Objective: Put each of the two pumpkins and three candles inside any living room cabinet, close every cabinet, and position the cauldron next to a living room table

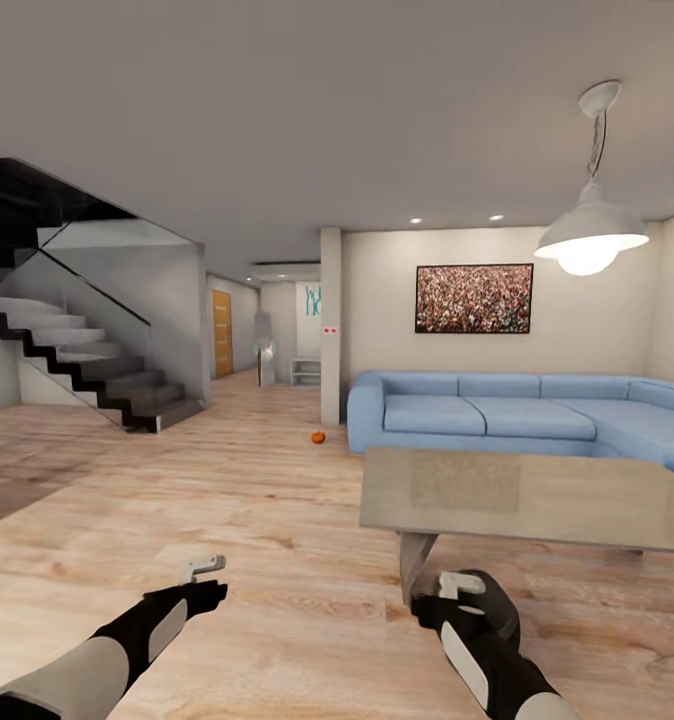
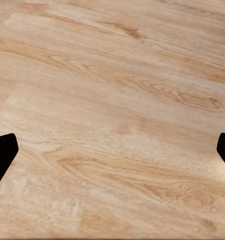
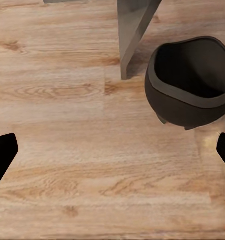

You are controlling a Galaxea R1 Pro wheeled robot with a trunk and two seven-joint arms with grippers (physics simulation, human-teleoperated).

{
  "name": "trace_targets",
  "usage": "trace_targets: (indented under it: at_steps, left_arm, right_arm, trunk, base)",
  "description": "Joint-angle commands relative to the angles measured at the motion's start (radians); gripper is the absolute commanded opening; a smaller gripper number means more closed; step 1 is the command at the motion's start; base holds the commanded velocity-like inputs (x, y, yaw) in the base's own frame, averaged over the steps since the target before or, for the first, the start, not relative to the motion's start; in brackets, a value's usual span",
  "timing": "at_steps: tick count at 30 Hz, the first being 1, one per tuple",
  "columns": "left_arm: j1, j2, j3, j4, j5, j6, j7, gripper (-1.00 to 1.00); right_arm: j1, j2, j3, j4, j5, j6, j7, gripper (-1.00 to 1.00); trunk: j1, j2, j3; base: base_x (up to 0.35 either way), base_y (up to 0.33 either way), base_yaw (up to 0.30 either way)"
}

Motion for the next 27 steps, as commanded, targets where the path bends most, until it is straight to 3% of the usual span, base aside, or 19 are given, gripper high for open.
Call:
trace_targets:
  at_steps: [1,5,8,12,27]
  left_arm:
    - [0.000,-0.001,-0.009,0.000,0.010,0.004,0.006,1.00]
    - [0.000,-0.003,-0.011,0.003,0.010,0.001,0.006,1.00]
    - [0.000,-0.003,-0.012,0.005,0.010,-0.001,0.005,1.00]
    - [0.004,-0.004,-0.012,0.006,0.011,-0.012,0.006,1.00]
    - [0.033,-0.015,-0.015,0.045,0.007,-0.065,0.006,1.00]
  right_arm:
    - [-0.001,-0.001,0.006,0.013,-0.010,0.003,-0.009,1.00]
    - [-0.001,-0.003,0.004,0.039,-0.011,-0.005,-0.009,1.00]
    - [0.000,-0.004,0.001,0.103,-0.015,-0.080,-0.009,1.00]
    - [0.000,-0.003,0.003,0.152,-0.012,-0.122,-0.009,1.00]
    - [0.001,-0.003,0.005,0.204,-0.009,-0.150,-0.009,1.00]
  trunk:
    - [-0.004,0.007,0.002]
    - [-0.019,0.035,0.014]
    - [-0.031,0.056,0.024]
    - [-0.046,0.084,0.036]
    - [-0.104,0.189,0.083]
  base:
    - [0.000,0.000,0.000]
    - [0.000,0.000,0.000]
    - [0.000,0.000,0.000]
    - [0.000,0.000,0.000]
    - [0.000,0.000,0.000]
